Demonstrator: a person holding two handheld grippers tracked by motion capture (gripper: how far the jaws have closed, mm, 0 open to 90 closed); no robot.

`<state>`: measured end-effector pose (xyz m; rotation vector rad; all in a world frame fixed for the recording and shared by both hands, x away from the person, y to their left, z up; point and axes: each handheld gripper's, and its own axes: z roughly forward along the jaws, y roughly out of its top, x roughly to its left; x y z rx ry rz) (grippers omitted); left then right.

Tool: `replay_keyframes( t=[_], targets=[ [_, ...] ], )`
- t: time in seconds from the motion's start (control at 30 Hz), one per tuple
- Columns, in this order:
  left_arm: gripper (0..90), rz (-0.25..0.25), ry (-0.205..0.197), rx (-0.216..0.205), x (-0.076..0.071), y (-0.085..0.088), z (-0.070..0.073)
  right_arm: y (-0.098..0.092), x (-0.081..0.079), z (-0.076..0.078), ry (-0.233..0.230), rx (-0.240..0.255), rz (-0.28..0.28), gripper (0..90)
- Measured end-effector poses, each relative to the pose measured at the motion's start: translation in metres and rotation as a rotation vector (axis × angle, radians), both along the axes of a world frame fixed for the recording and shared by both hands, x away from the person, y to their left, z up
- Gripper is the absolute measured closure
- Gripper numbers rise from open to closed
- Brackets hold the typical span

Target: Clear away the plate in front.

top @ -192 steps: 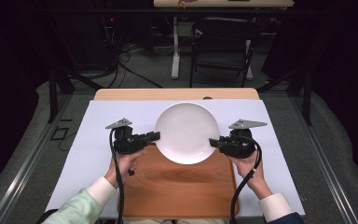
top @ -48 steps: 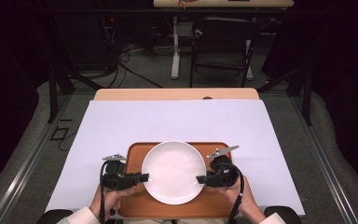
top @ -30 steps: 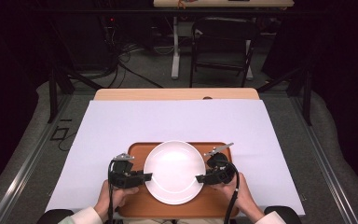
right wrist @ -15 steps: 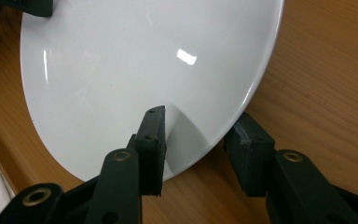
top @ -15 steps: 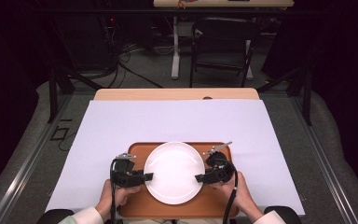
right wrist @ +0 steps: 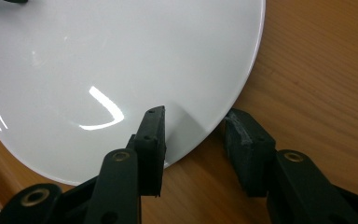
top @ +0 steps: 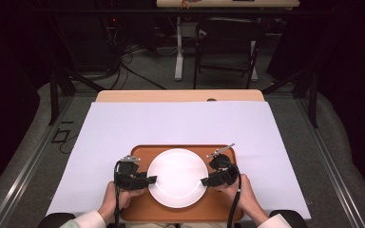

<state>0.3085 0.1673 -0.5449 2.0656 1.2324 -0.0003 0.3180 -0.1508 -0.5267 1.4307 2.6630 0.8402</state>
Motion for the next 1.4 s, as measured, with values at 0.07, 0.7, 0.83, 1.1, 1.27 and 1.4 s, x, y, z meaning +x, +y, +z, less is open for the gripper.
replay_keyframes(
  t=[0.07, 0.7, 0.83, 1.1, 1.27, 1.4],
  targets=[
    [57.6, 0.006, -0.008, 0.004, -0.001, -0.001, 0.000, 0.000, 0.000, 0.000, -0.001, -0.001, 0.000, 58.0],
    [15.8, -0.039, -0.011, 0.041, -0.001, -0.001, 0.013, -0.002, -0.006, 0.012, -0.089, 0.013, 0.040, 26.0],
    [11.8, -0.061, -0.052, 0.036, -0.004, -0.001, 0.020, -0.007, -0.010, 0.022, -0.158, 0.036, 0.053, 14.5],
    [6.8, -0.155, -0.221, 0.097, -0.014, 0.006, 0.047, -0.018, -0.024, 0.043, -0.291, 0.066, 0.084, 3.5],
    [4.8, -0.186, -0.273, 0.076, -0.021, 0.014, 0.062, -0.025, -0.035, 0.054, -0.360, 0.075, 0.090, 0.0],
    [0.1, -0.177, -0.298, 0.036, -0.026, 0.019, 0.071, -0.032, -0.044, 0.062, -0.423, 0.113, 0.102, 0.0]
  ],
)
